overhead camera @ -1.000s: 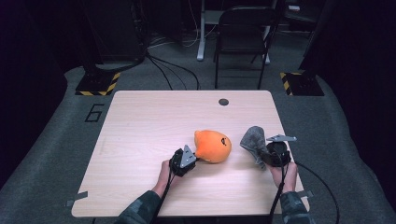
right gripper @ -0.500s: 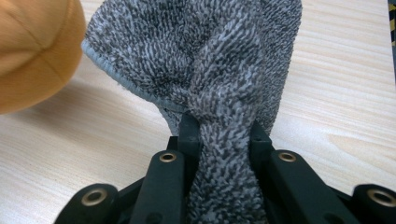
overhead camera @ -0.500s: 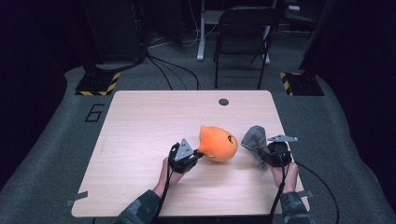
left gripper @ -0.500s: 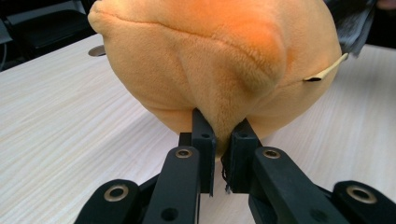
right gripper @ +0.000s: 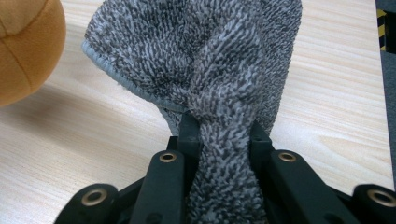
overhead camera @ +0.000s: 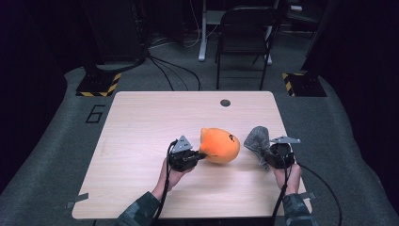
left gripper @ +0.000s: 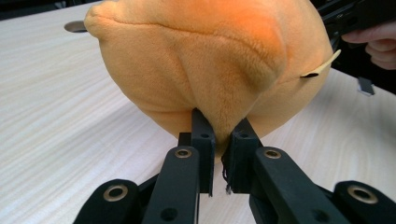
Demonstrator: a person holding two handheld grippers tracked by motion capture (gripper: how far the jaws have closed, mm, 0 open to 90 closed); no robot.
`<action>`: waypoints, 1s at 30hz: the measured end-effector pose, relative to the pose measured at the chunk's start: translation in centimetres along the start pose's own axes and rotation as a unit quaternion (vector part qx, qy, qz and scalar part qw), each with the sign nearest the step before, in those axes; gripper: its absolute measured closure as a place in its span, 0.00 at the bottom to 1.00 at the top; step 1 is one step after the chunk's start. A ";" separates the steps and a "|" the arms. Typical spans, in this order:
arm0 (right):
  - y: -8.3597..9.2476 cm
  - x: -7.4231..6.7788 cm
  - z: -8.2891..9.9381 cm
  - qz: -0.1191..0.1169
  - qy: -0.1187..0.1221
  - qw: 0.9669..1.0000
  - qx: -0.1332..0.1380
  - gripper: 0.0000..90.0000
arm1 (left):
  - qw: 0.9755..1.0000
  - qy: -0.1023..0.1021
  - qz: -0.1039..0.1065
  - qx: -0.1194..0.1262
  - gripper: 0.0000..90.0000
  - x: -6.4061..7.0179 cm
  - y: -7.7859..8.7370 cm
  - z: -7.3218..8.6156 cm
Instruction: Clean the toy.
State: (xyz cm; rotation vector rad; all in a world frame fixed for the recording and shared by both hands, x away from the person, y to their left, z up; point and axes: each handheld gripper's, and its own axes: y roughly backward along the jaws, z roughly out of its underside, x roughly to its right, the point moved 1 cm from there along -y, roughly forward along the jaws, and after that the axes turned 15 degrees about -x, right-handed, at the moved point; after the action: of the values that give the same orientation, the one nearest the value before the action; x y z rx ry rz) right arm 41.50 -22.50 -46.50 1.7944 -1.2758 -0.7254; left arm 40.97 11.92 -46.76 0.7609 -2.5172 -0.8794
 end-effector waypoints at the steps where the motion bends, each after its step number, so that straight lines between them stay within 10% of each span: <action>1: 0.0 0.0 0.0 0.000 0.000 1.000 0.000 0.83 | 1.000 0.009 0.008 -0.002 0.93 0.0 0.0 0.0; 30: 0.9 -1.0 -0.4 -0.003 0.018 1.000 0.017 0.83 | 0.995 0.071 0.033 -0.064 0.92 -1.2 -1.7 1.1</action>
State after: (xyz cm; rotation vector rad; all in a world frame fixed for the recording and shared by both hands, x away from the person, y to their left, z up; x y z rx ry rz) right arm 41.08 -21.55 -45.49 1.8304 -1.2669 -0.6766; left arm 41.99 11.97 -48.86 0.6711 -2.3241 -0.9219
